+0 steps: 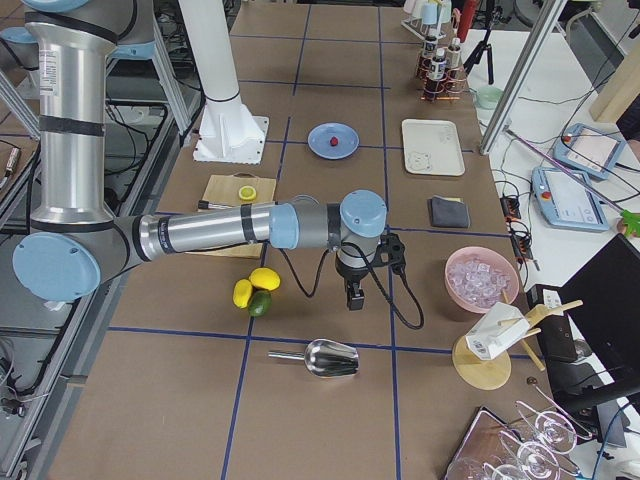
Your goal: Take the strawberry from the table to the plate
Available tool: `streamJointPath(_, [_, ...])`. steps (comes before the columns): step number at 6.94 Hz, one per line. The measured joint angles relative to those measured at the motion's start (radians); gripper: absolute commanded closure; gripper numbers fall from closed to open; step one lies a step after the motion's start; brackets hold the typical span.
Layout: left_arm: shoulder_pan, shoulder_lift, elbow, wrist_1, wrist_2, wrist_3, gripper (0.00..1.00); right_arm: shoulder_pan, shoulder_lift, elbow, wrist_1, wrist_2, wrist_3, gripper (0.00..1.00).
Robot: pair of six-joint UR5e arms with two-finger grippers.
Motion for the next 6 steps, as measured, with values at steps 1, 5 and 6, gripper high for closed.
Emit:
streamJointPath(1, [0.000,-0.001,0.003,-0.001,0.003,0.000,0.00,0.000,0.000,0.000,0.000,0.000,0.000,0.00])
streamJointPath(5, [-0.001,0.002,0.007,-0.005,0.000,-0.007,0.00,0.000,-0.002,0.000,0.000,0.007,0.028,0.00])
streamJointPath(6, [-0.001,0.006,0.006,-0.007,0.000,-0.006,0.00,0.000,-0.003,0.000,0.001,0.013,0.064,0.00])
